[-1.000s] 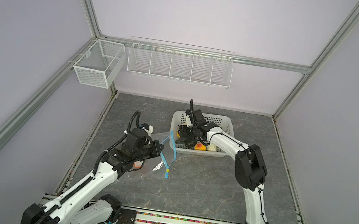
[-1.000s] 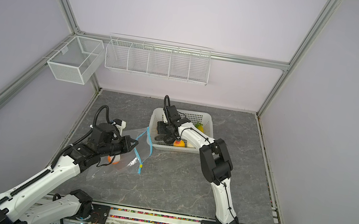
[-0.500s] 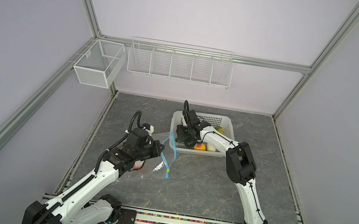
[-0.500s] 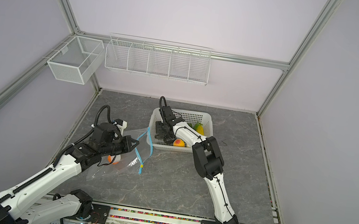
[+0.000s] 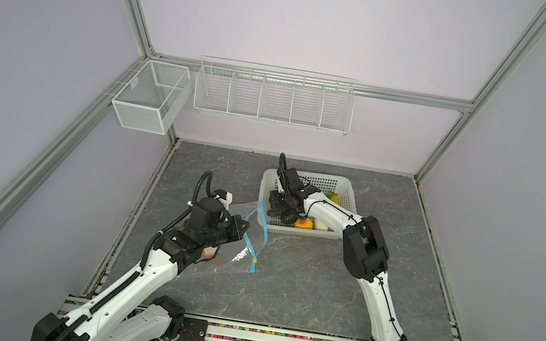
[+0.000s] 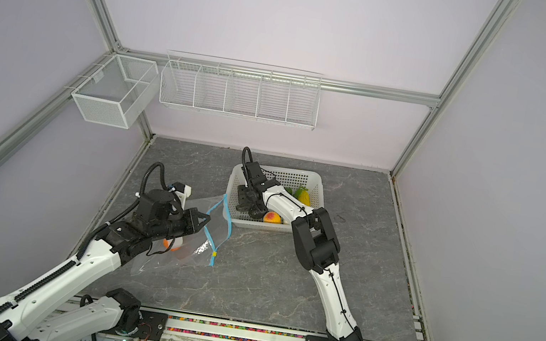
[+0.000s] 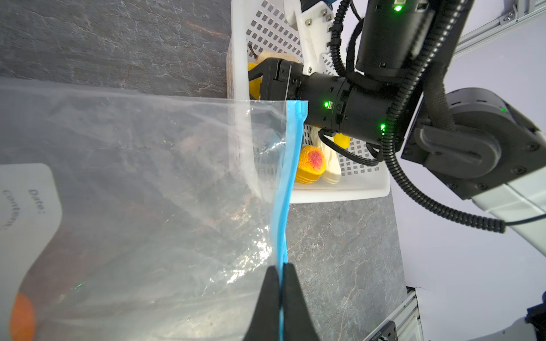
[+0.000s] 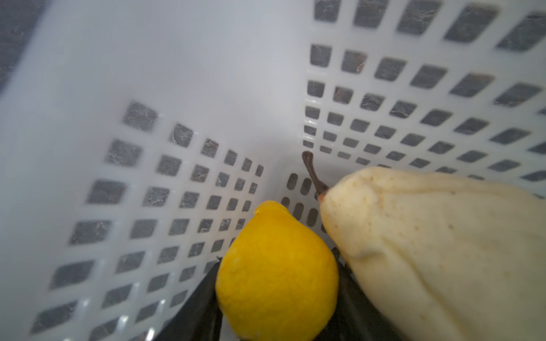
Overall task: Place the food in the zip-top bag and seal the zipper
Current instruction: 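Close the right gripper on the yellow lemon and lift it, then carry the yellow lemon with the right gripper toward the open bag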
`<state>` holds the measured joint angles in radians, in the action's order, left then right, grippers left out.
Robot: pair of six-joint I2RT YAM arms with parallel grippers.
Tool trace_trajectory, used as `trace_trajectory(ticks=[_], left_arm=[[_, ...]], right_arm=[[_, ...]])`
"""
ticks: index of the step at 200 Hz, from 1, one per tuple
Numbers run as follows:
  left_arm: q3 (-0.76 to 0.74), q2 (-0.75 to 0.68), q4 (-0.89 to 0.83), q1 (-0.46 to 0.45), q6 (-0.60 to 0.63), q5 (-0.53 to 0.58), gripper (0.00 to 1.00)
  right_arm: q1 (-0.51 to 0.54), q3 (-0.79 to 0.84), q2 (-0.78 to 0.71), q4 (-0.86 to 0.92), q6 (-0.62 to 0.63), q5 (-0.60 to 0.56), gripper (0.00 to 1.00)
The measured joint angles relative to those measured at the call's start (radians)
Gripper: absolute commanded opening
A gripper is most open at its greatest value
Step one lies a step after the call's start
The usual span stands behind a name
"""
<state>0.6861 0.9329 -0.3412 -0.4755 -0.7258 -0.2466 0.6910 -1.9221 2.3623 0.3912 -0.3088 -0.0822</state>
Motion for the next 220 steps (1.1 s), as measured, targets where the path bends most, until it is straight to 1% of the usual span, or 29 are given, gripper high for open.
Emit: trace_trajectory(ticks=[32,78,108,129,155,187,204,220], left_arm=[[0.0,0.0,-0.001,0.0,-0.003,0.006,0.0],[0.0,0.008,0.0,0.002,-0.015,0.006,0.0],[0.0,0.022,0.0,0.003,-0.024,0.006,0.0],[0.0,0.029,0.0,0.003,-0.027,0.006,0.0],[0.0,0.035,0.0,0.003,-0.03,0.005,0.0],[0.0,0.042,0.001,0.003,-0.035,0.001,0.0],[0.002,0.043,0.001,0.003,-0.04,-0.004,0.0],[0.003,0.045,0.002,0.003,-0.042,-0.009,0.0]], right_arm=[[0.0,0.061,-0.05,-0.01,0.018,-0.001,0.48],[-0.003,0.141,-0.162,-0.051,0.042,0.002,0.47],[-0.01,0.21,-0.238,-0.084,0.064,0.027,0.47],[-0.022,0.29,-0.308,-0.101,0.077,0.051,0.47],[-0.032,0.42,-0.433,-0.116,0.084,0.095,0.47],[-0.03,0.583,-0.62,-0.143,0.085,0.197,0.47],[-0.012,0.645,-0.702,-0.154,0.081,0.247,0.47],[0.021,0.679,-0.75,-0.166,0.077,0.288,0.47]])
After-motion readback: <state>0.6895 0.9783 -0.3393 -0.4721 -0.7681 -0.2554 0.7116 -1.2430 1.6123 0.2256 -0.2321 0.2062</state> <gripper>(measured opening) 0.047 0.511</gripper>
